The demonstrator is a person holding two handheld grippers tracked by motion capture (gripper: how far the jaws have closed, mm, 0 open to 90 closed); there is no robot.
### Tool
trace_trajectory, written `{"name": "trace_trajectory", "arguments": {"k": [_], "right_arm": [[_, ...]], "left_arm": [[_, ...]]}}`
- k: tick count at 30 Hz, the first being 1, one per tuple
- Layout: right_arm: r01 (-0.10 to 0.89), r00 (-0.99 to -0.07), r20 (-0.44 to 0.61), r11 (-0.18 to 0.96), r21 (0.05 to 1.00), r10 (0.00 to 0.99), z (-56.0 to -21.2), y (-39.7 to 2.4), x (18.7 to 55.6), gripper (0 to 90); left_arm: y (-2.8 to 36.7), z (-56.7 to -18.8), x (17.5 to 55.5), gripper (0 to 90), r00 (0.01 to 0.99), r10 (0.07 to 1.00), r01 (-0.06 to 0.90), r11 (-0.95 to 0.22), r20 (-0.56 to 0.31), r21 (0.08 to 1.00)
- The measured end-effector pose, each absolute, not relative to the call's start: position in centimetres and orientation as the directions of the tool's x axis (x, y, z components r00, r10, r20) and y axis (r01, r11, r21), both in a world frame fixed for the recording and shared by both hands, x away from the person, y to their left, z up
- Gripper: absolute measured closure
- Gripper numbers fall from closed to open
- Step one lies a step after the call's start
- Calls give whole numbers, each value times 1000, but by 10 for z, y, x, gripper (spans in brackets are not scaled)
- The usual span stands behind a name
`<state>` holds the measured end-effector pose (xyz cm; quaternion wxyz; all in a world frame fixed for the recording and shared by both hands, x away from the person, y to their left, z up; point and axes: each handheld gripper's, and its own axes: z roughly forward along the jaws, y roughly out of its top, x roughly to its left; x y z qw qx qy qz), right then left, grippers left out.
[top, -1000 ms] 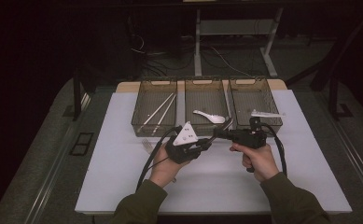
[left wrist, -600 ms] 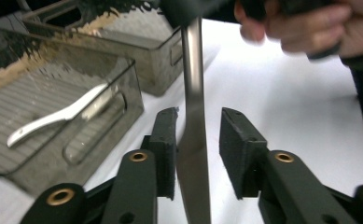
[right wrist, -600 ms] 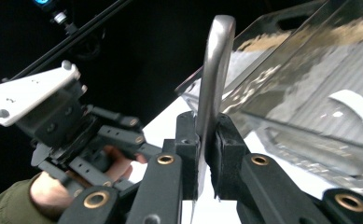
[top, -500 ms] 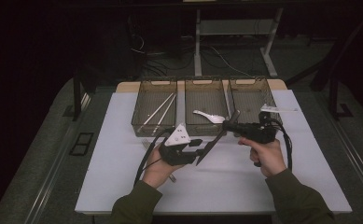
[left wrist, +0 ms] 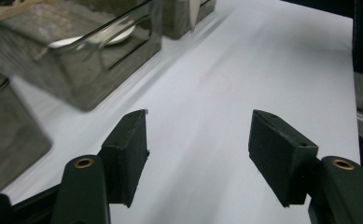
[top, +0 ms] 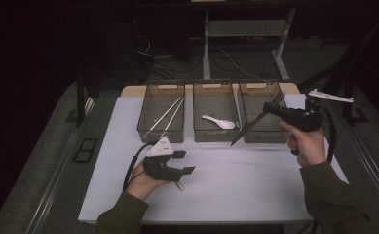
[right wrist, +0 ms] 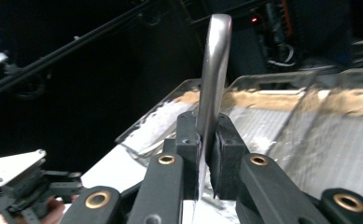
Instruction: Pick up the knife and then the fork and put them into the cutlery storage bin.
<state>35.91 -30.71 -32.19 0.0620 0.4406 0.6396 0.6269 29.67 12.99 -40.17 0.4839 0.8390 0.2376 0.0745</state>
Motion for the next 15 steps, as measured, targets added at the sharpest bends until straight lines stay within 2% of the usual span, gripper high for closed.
{"name": "trace_trajectory", "arguments": {"k": [12, 15], "right_arm": [[438, -522, 390, -153, 886, 758, -290, -343, 375, 828], [447, -493, 379, -146, 883, 783, -292, -349, 386, 828]], "left_arm": [[173, -413, 284, 209, 834, 537, 374, -388, -123, 843], [175, -415, 284, 205, 833, 538, 380, -388, -128, 840]]}}
